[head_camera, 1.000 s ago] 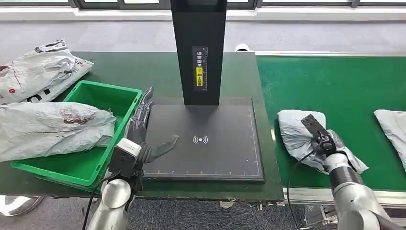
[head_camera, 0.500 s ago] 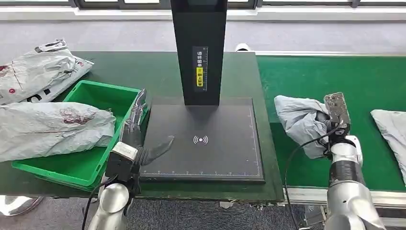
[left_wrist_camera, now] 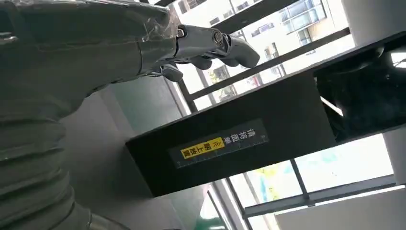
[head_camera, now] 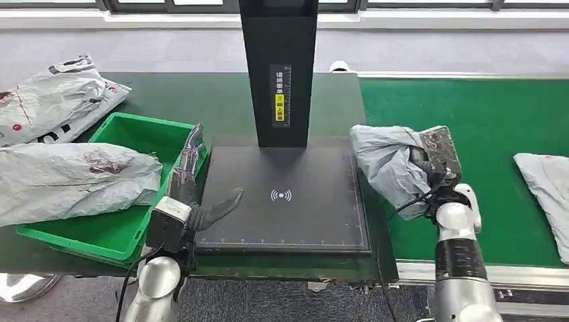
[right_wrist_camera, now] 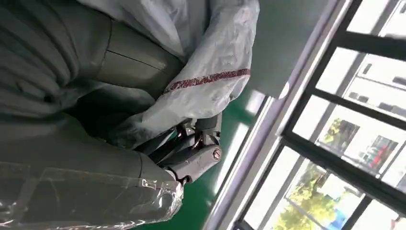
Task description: Moved the parcel from conveyor to table for the left to box.
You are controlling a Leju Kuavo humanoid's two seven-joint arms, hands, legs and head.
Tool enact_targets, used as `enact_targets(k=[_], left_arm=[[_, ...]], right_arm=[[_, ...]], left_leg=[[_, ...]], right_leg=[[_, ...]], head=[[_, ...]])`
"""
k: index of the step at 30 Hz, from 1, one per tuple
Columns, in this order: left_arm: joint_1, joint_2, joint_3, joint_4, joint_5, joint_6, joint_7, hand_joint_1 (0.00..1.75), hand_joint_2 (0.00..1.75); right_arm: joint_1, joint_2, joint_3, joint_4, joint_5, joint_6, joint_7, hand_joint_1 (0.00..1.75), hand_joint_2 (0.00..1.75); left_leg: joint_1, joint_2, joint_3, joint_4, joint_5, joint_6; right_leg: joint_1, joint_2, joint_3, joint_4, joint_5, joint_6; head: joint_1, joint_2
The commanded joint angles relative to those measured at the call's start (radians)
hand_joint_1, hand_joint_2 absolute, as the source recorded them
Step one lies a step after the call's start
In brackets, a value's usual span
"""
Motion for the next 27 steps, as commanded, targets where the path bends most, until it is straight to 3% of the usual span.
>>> enact_targets(k=[1,9,16,23,24,25,27], left_arm=[[-0.041,0.012,-0.002,0.07,0.007,-0.011,0.003,0.0,1.75],[-0.038,0.024,-0.026,0.074,0.022,-0.004,-0.003,0.0,1.75],[-0.018,0.04,-0.044,0.058,0.042,0.014,-0.003,0.0,1.75],[-0.035,0.052,-0.066,0.077,0.061,0.021,0.001,0.0,1.75],[-0.045,0.056,-0.076,0.089,0.068,0.023,0.002,0.0,1.75],[-0.056,0.057,-0.081,0.101,0.073,0.026,0.003,0.0,1.75],[-0.08,0.055,-0.088,0.123,0.079,0.03,0.005,0.0,1.75]], right_arm=[[-0.092,0.053,0.252,0.137,-0.005,-0.017,0.007,1.75,1.75],[-0.091,0.054,0.354,0.195,-0.057,-0.028,0.004,1.75,1.75],[-0.185,0.137,0.455,0.44,-0.136,-0.024,-0.015,1.75,1.75],[-0.2,0.177,0.49,0.513,-0.204,-0.025,-0.023,1.75,1.75],[-0.2,0.189,0.494,0.53,-0.228,-0.026,-0.026,0.79,1.75],[-0.199,0.196,0.498,0.541,-0.243,-0.024,-0.028,0.0,1.75],[-0.202,0.208,0.502,0.567,-0.278,0.001,-0.028,0.0,1.75]], left_leg=[[0.0,0.005,0.002,-0.001,-0.001,-0.001],[0.001,0.003,0.004,-0.002,-0.001,0.0],[0.001,0.007,0.004,-0.002,-0.001,-0.001],[0.002,0.004,0.004,-0.002,0.0,-0.001],[0.002,0.003,0.002,-0.001,0.0,-0.001],[0.002,0.003,0.004,-0.002,0.0,-0.002],[0.002,0.002,0.003,-0.002,0.001,-0.002]], right_leg=[[0.0,0.004,0.0,0.0,0.001,-0.001],[0.001,0.002,0.003,-0.002,0.0,-0.001],[0.001,0.007,0.002,-0.002,0.001,-0.001],[0.002,0.004,0.002,-0.002,0.001,-0.001],[0.002,0.003,0.001,-0.001,0.0,-0.001],[0.002,0.003,0.002,-0.002,0.0,-0.001],[0.002,0.002,0.002,-0.002,0.0,-0.001]], head=[[0.0,0.0],[0.0,0.0],[0.0,0.0],[0.0,0.0],[0.0,0.0],[0.0,0.0],[0.0,0.0]])
